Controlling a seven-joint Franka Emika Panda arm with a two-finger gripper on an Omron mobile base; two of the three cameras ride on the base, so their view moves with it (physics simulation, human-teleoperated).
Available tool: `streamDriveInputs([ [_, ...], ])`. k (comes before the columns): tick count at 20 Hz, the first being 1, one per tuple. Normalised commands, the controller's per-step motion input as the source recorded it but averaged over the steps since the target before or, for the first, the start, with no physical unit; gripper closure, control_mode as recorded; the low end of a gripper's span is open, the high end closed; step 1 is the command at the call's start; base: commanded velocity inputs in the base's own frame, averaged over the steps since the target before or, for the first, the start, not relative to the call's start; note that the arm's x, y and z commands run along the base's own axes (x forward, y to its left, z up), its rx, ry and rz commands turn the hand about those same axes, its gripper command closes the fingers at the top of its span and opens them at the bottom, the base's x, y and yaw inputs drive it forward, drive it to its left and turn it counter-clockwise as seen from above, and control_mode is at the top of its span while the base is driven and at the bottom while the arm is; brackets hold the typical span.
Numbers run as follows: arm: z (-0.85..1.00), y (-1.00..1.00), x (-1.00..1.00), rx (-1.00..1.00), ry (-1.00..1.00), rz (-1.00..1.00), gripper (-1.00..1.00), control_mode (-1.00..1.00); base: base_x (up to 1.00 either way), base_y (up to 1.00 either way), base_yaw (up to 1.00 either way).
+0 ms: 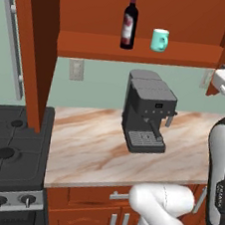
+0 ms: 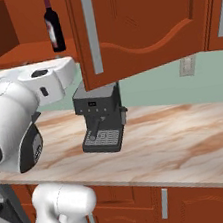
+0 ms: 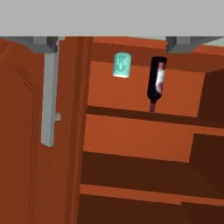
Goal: Open the cabinet directly in front. Then move the wine and the mug to the dining counter with the candle on it.
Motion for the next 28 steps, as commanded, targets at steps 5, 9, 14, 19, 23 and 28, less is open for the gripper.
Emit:
streamDriveInputs([
  [5,0.0,0.96,-0.07,-0.22,-0.05,-0.21,-1.0,-1.0,0.0,0.0,0.0],
  [9,0.0,0.8,-0.06,-0.21,-0.05,-0.23,-1.0,-1.0,0.0,0.0,0.0],
  [14,0.0,0.38,0.0,-0.12,0.01,-0.19,-1.0,-1.0,0.0,0.0,0.0],
  [19,0.0,-0.09,0.0,-0.13,0.14,-0.18,-1.0,-1.0,0.0,0.0,0.0],
  [23,0.0,-0.45,0.0,-0.18,0.23,-0.2,-1.0,-1.0,0.0,0.0,0.0],
  [28,0.0,-0.43,0.0,-0.2,0.27,-0.18,-1.0,-1.0,0.0,0.0,0.0],
])
